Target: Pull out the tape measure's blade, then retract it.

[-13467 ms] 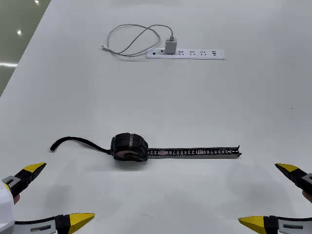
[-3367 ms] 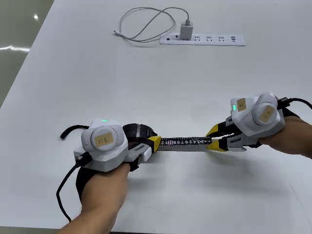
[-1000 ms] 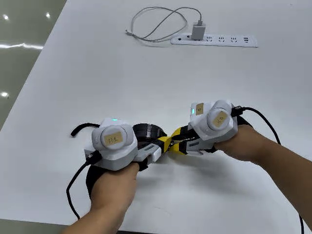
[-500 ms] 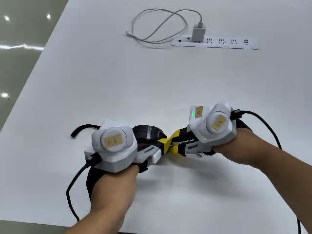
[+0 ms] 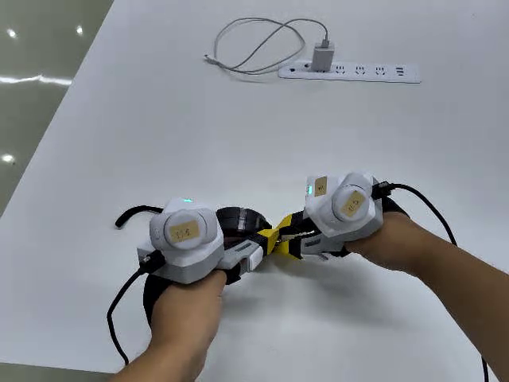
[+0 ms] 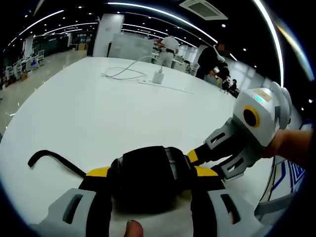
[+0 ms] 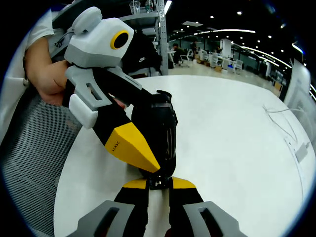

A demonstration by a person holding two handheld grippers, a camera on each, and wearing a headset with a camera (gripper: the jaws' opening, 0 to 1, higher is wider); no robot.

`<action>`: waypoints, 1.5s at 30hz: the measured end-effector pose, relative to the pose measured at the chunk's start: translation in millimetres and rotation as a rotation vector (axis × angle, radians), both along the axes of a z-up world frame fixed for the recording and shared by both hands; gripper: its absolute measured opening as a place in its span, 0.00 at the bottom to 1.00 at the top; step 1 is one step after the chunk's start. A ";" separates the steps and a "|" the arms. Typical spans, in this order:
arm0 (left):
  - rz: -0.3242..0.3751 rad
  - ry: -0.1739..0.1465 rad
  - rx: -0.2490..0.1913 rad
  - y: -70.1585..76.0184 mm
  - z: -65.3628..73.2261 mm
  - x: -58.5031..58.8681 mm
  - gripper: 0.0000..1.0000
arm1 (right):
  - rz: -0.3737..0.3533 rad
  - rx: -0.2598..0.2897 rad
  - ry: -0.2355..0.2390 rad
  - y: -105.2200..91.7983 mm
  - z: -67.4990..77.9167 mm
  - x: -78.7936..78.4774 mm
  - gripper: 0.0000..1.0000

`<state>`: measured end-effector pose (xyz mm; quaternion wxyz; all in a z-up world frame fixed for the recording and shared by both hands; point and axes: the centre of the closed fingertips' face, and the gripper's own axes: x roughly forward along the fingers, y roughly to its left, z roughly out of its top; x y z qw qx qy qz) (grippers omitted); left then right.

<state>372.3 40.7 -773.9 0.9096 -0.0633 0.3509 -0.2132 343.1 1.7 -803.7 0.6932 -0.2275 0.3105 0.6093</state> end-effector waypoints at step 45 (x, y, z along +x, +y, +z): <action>-0.027 0.006 -0.013 -1.7 -0.7 -3.2 0.68 | -0.042 0.006 0.012 -6.5 5.6 2.2 0.20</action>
